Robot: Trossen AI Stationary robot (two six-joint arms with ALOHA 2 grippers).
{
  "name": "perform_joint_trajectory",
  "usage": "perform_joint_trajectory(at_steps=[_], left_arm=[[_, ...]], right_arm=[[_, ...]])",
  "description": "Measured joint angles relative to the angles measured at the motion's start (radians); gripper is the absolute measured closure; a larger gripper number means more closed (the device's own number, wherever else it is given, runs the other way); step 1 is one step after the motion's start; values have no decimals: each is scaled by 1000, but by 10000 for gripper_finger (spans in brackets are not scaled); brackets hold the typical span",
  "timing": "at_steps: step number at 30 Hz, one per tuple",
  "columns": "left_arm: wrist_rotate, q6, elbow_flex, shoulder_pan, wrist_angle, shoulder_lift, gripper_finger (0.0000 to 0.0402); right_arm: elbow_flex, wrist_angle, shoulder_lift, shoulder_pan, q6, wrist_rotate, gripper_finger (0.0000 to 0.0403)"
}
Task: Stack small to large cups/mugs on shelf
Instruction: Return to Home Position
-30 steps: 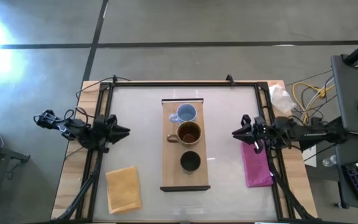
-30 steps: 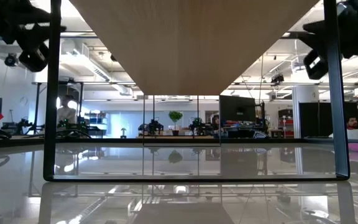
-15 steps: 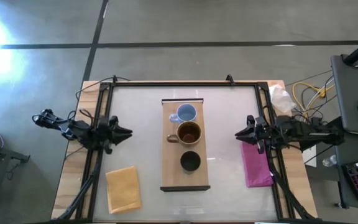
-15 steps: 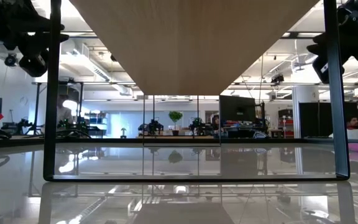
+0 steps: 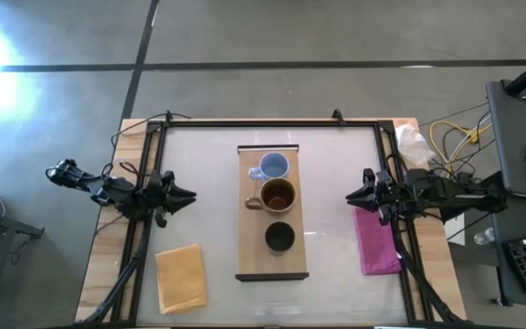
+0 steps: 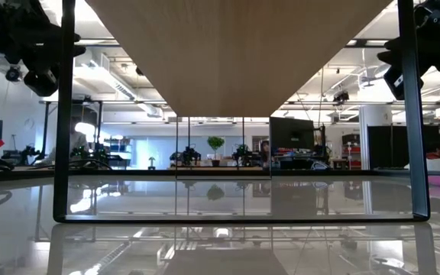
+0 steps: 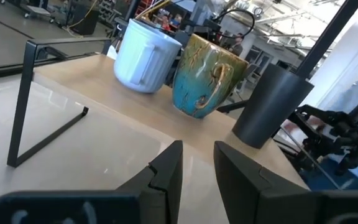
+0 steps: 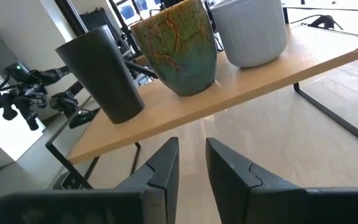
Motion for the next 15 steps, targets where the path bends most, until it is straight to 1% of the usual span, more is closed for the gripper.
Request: perform_joint_trajectory(at_steps=[7,15], left_arm=[[2,0,0,0,1,16,324],[2,0,0,0,0,30,324]], right_arm=[[0,0,0,0,0,0,324],[0,0,0,0,0,0,332]])
